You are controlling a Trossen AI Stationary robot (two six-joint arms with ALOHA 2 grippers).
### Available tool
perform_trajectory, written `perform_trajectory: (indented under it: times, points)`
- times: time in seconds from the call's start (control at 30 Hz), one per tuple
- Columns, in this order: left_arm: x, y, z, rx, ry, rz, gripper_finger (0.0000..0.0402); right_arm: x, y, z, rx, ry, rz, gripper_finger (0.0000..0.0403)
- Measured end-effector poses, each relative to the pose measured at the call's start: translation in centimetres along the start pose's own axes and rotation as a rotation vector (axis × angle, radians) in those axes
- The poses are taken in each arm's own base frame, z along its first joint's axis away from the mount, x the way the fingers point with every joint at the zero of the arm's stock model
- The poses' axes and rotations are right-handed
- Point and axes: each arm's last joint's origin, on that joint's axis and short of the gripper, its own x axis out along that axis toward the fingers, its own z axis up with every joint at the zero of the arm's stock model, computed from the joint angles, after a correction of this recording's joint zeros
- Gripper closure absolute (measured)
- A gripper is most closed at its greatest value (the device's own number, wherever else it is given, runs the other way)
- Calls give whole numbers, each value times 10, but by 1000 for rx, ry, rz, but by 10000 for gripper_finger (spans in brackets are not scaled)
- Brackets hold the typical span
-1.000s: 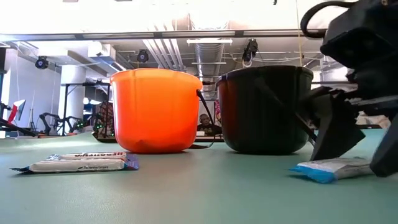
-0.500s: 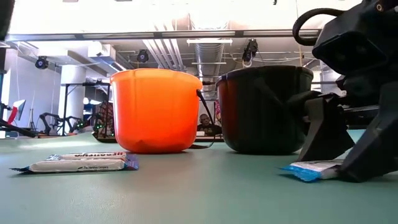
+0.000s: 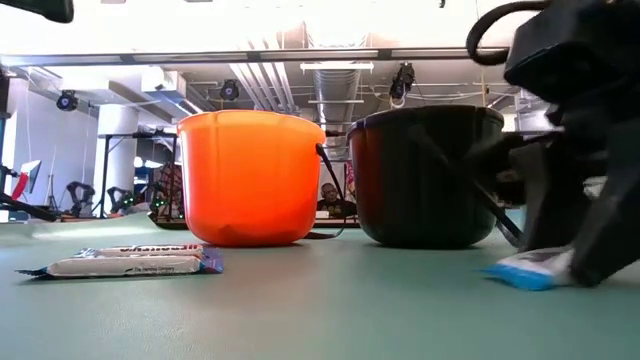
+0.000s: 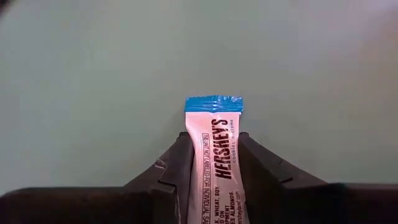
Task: Sort candy by brand, put in halloween buckets
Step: Put the white chocolate into the black bucket
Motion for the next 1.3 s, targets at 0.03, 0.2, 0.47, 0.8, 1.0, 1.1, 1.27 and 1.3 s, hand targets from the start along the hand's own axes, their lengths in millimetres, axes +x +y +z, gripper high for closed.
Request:
perform_trajectory:
  times: [0.03,0.2,0.47,0.8,1.0,1.1,1.27,1.3]
  points:
    - [2,2,2,23,1,13,322,-8,1,8,-3,18,-6,305]
    - [8,15,25,98,-57,122,253,-66,2,69,22,-42,-36,306]
    - [13,28,36,235,-125,106,201,-171,-27,139,118,-225,-164,304]
    - [34,54,26,226,-357,-72,196,-206,-110,132,311,-269,-412,305]
    - [55,74,16,231,-452,-72,196,-184,-146,112,446,-174,-390,304]
    - [61,79,14,246,-508,-77,196,-175,-150,105,489,-179,-392,304]
    - [76,88,6,258,-554,-145,196,-159,-154,98,557,-199,-388,303]
    - [79,90,4,267,-562,-151,196,-156,-155,97,574,-195,-389,303]
